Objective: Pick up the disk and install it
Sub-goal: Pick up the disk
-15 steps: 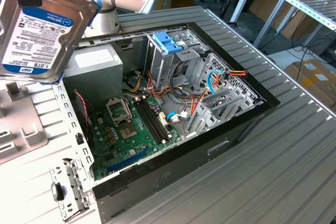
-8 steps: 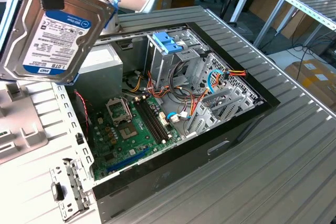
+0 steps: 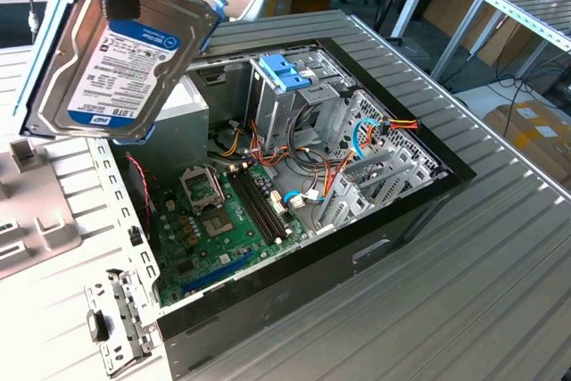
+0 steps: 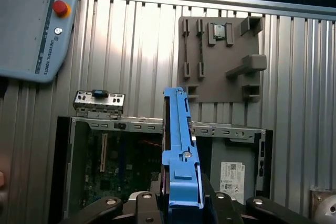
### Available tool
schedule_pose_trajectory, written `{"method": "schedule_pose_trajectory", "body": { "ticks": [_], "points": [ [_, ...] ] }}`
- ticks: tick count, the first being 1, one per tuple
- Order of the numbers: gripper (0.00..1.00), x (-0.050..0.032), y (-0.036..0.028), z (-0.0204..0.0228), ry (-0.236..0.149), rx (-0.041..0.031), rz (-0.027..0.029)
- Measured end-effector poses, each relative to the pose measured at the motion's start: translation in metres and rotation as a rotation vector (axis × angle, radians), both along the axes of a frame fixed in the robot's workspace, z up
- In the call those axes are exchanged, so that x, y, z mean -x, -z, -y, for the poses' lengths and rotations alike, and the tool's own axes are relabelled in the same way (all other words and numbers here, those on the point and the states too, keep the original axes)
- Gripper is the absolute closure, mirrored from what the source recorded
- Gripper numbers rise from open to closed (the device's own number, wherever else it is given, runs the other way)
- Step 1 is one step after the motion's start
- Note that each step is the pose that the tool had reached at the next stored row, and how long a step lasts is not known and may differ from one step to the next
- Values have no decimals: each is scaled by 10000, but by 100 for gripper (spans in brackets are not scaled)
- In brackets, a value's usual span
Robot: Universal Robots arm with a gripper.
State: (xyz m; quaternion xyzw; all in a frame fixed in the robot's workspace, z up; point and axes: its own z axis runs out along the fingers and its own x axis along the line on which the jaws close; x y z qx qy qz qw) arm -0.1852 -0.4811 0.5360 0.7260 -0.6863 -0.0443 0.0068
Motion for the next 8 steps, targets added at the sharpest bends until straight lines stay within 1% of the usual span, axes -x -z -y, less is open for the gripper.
{"method": "schedule_pose_trajectory", "body": {
  "ticks": [4,8],
  "points": [
    [63,-91,5,17,1,0,-9],
    [63,-222,11,42,1,0,-20]
  ]
}}
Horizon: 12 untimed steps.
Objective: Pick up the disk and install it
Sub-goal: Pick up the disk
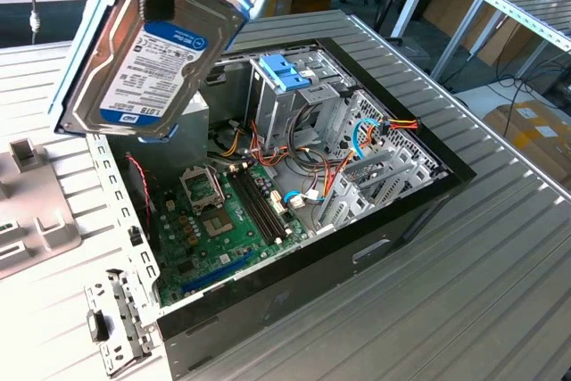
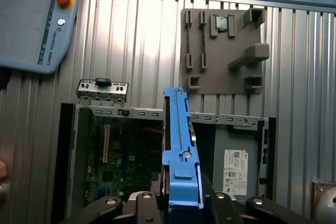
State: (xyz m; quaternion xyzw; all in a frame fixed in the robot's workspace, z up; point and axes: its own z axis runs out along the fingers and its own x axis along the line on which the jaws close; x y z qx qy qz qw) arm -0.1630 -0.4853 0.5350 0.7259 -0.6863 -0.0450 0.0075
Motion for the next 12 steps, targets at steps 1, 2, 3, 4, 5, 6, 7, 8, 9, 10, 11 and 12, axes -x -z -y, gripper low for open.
{"method": "schedule_pose_trajectory", "body": {
  "ticks": [1,2,3,4,5,6,7,8,9,10,11,12],
  "points": [
    [63,-24,1,5,1,0,-2],
    [63,-45,2,9,0,-1,-4],
    [63,-79,3,16,0,1,-7],
    [63,-97,5,20,-1,0,-9],
    [63,-129,7,27,0,-1,-11],
    [63,-148,7,31,-1,0,-13],
    [63,-170,8,36,0,1,-15],
    [63,-190,9,41,0,1,-17],
    [63,-218,11,48,-1,0,-18],
    [63,-240,13,53,-1,-1,-20],
    [63,-269,14,59,-1,0,-23],
    [63,-292,15,64,0,0,-25]
  ]
}}
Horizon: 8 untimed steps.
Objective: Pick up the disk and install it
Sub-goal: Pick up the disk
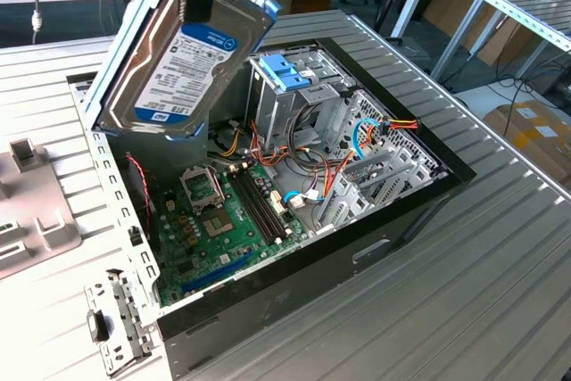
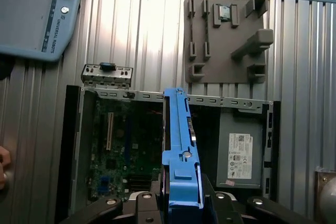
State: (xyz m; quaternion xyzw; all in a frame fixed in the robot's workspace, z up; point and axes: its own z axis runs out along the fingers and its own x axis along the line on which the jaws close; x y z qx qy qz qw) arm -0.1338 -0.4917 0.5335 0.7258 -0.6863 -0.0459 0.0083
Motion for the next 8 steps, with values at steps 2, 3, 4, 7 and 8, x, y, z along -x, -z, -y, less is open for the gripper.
{"method": "schedule_pose_trajectory", "body": {
  "ticks": [2,3,4,7,8],
  "points": [
    [63,-89,4,17,-1,0,-9],
    [63,-120,6,24,0,0,-11],
    [63,-153,7,30,-1,0,-15],
    [63,-228,10,45,0,0,-22],
    [63,-254,11,51,0,1,-25]
  ]
}}
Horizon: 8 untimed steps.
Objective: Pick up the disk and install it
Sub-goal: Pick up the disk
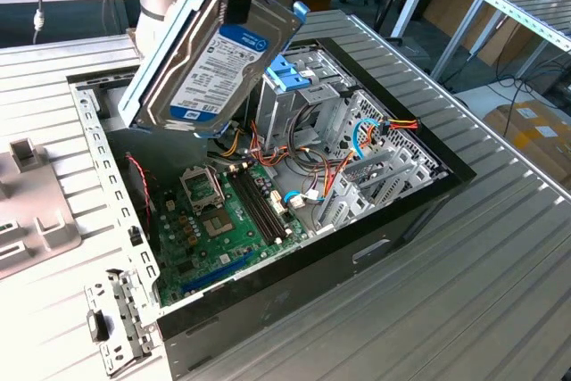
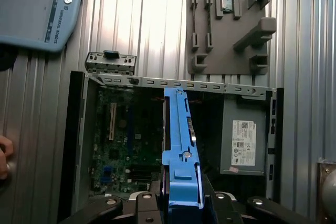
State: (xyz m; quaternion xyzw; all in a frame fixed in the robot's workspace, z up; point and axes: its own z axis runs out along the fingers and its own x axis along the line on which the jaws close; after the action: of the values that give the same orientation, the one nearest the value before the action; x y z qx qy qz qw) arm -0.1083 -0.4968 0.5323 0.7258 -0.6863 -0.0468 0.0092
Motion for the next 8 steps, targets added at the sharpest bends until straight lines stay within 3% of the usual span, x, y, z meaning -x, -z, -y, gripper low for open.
{"method": "schedule_pose_trajectory", "body": {
  "ticks": [8],
  "points": [
    [63,-220,10,43,0,0,-21]
  ]
}}
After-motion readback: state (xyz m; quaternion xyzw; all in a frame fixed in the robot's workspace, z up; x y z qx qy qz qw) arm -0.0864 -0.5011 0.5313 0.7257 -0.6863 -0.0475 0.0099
